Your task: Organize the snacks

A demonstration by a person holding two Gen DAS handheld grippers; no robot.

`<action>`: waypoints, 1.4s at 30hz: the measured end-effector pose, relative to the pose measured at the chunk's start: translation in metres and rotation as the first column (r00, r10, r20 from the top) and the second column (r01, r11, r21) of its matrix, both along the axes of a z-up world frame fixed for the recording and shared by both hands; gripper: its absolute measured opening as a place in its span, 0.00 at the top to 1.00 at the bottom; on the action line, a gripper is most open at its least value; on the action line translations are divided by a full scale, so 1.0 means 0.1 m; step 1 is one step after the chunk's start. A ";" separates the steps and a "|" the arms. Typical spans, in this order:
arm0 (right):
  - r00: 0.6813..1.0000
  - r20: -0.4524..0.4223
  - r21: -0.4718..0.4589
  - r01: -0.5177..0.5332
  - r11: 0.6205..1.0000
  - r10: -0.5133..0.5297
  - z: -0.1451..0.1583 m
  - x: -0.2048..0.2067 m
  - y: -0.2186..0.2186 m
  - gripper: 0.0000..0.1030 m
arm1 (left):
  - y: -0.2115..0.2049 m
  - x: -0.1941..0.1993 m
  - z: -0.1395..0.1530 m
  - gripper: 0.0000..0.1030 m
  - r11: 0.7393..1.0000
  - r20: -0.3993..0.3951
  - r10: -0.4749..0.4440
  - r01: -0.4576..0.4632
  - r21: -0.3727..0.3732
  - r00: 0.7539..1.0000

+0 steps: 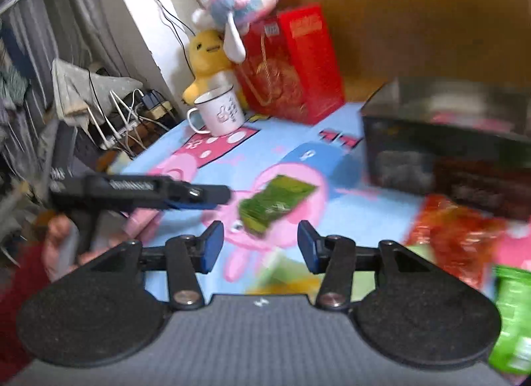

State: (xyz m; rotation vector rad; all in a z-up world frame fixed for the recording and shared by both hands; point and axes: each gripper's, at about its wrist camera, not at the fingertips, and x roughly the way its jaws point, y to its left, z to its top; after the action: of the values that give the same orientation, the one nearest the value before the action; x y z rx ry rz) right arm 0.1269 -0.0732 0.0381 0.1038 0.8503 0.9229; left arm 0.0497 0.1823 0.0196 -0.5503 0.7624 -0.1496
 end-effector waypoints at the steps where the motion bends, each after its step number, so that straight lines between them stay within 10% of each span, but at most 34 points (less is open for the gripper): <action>1: 0.999 -0.034 -0.009 -0.004 1.000 0.003 -0.03 0.06 0.10 0.51 | 0.01 0.03 -0.02 0.41 1.000 -0.010 0.002 -0.002 -0.010 1.000; 7: 0.971 -0.236 -0.082 0.018 0.996 -0.037 -0.39 0.45 0.45 0.64 | 0.01 0.17 -0.19 0.49 0.996 -0.039 -0.015 0.012 -0.093 0.999; 11: 0.971 -0.240 -0.042 0.001 0.999 -0.011 -0.48 0.48 0.57 0.83 | -0.01 0.21 -0.26 0.71 0.990 -0.046 -0.027 0.020 -0.141 0.999; 24: 0.973 0.233 -0.063 0.013 0.998 0.002 -0.03 -0.06 0.26 0.89 | -0.29 0.22 0.17 0.75 0.979 0.092 -0.125 0.138 -0.149 0.988; 37: 0.904 0.293 0.008 0.322 0.947 -0.310 0.22 0.67 -0.59 0.82 | -1.27 1.22 0.54 0.65 0.975 0.122 -0.217 0.209 0.072 0.969; 42: 0.888 0.257 0.077 0.375 0.924 -0.382 0.21 0.52 -1.10 0.82 | -1.18 0.98 0.46 0.65 0.973 0.136 -0.232 0.232 0.018 0.963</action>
State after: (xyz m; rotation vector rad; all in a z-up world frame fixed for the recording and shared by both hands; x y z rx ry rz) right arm 0.1791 -0.1829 0.0596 0.1579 0.5388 0.5612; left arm 0.1479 0.0638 0.0657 -0.4424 0.6910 -0.4004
